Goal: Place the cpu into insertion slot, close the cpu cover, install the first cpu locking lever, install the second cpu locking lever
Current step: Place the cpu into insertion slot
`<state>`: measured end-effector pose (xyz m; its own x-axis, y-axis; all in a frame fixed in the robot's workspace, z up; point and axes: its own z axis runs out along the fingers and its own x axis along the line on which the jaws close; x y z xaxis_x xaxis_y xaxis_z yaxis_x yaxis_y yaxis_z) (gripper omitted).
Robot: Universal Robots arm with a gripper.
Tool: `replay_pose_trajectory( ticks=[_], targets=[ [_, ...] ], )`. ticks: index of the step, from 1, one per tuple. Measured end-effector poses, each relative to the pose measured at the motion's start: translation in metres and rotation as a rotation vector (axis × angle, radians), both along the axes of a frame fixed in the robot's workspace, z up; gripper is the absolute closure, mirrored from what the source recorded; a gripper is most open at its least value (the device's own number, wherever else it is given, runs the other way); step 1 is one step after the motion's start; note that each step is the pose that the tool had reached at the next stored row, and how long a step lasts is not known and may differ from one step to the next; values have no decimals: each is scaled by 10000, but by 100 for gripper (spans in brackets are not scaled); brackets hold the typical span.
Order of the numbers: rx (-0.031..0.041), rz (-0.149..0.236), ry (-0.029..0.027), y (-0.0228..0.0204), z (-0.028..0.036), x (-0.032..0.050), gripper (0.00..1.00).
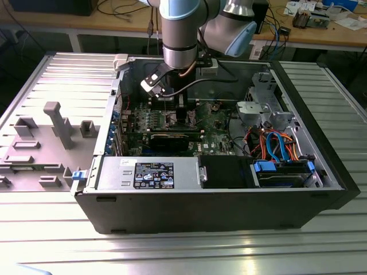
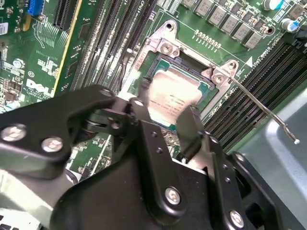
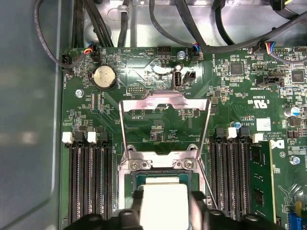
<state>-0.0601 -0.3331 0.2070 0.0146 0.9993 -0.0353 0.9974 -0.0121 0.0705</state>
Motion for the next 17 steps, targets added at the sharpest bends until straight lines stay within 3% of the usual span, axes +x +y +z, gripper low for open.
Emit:
replay_pose_trajectory(
  ticks=[1,2,4,7,12,14,17],
  targets=[
    [-6,-3,2,0,1,0,48],
    [-19,-4,4,0,2,1,55],
    [-104,-7,6,0,19,2,55],
    [-150,-8,16,1,40,2,56],
    [-187,-9,23,1,44,3,89],
    [-215,-8,24,2,44,3,89],
    [-235,-8,24,51,43,2,89]
  ],
)
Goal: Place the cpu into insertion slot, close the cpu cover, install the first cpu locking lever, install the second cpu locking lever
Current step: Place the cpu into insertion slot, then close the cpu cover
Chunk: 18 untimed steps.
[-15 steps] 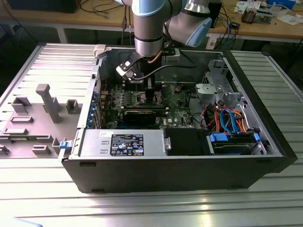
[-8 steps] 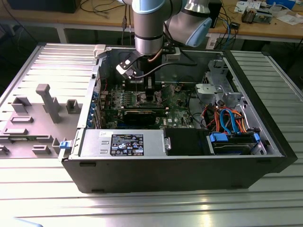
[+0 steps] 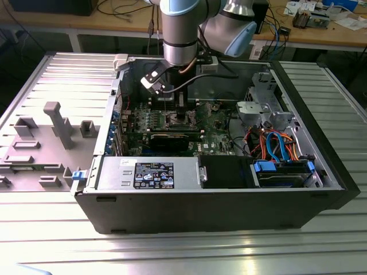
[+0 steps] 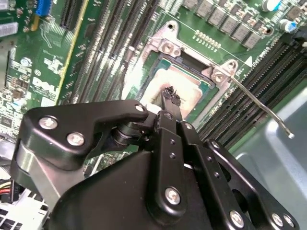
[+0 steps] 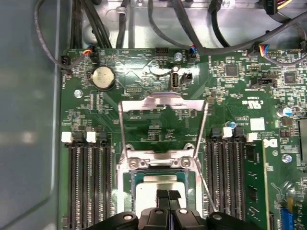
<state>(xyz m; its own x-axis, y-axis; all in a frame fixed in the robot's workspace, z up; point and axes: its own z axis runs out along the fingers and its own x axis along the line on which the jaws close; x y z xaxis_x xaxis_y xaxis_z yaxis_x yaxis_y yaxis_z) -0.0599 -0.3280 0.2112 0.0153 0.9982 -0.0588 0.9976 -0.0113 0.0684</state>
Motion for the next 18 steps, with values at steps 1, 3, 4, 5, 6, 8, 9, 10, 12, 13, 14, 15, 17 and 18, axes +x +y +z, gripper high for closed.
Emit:
replay_pose_trajectory(
  ticks=[1,3,4,5,6,8,9,10,12,13,14,15,17,18],
  targets=[
    [2,-62,-2,8,-6,0,89],
    [-1,-175,0,8,-20,-1,89],
    [0,-223,0,9,-52,-1,89],
    [-11,-233,9,7,-68,-2,89],
    [-9,-243,10,6,-76,-3,89],
    [2,-244,2,9,0,-1,89],
    [2,-244,2,9,42,-1,89],
    [1,-244,3,8,55,-1,89],
    [0,-243,4,8,56,-1,89],
    [-1,-243,3,8,56,-1,89],
    [-1,-243,4,8,57,-1,89],
    [0,-243,4,8,56,-1,89],
    [0,-243,3,8,59,-1,89],
    [-1,-243,5,8,61,-1,89]
  ],
)
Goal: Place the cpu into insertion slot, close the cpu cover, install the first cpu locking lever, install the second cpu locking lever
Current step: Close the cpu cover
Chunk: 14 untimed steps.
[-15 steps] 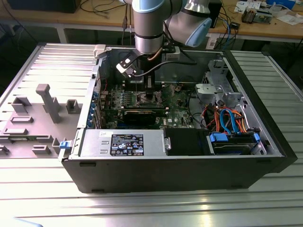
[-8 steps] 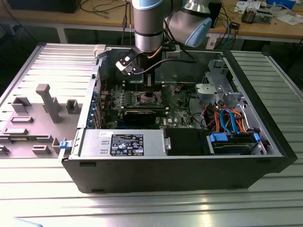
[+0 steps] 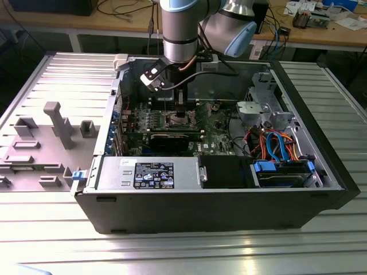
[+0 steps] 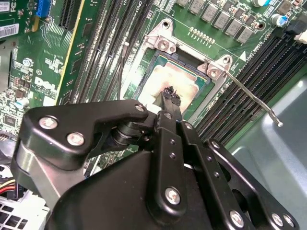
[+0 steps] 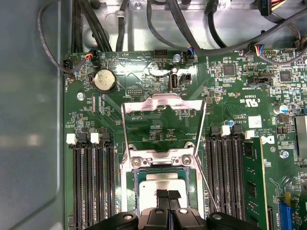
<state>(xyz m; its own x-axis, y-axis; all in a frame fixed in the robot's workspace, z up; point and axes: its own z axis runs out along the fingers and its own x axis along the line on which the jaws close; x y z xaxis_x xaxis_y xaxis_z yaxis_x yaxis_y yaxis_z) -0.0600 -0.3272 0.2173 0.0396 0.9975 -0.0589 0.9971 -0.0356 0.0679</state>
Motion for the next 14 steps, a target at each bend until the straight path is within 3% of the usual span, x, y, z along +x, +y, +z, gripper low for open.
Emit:
replay_pose_trajectory(
  ticks=[14],
  targets=[
    [4,-4,-1,0,68,0,89]
  ],
)
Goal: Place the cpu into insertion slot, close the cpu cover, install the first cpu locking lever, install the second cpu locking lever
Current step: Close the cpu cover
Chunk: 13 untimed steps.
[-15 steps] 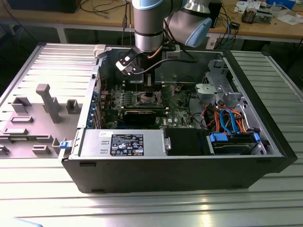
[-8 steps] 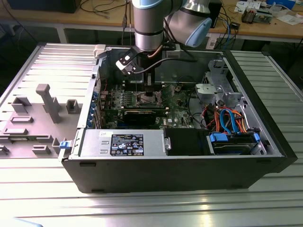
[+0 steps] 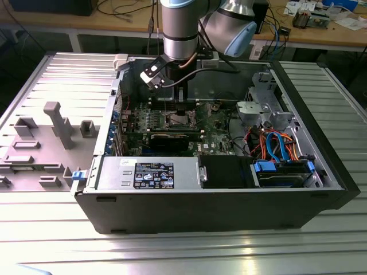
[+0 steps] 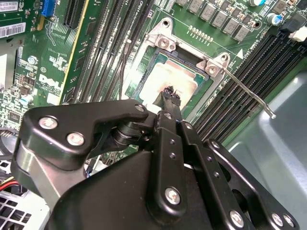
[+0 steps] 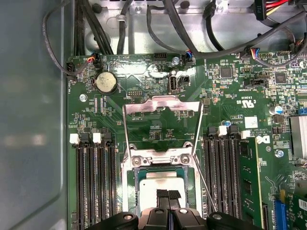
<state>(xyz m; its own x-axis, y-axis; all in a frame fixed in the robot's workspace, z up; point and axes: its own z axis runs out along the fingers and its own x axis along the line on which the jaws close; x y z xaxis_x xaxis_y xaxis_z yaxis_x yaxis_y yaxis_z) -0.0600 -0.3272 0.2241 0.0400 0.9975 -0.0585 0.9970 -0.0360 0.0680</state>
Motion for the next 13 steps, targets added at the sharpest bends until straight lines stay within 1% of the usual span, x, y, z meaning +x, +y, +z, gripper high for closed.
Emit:
replay_pose_trajectory(
  ticks=[9,13],
  targets=[
    [1,14,1,0,15,0,89],
    [3,14,0,0,59,0,89]
  ],
)
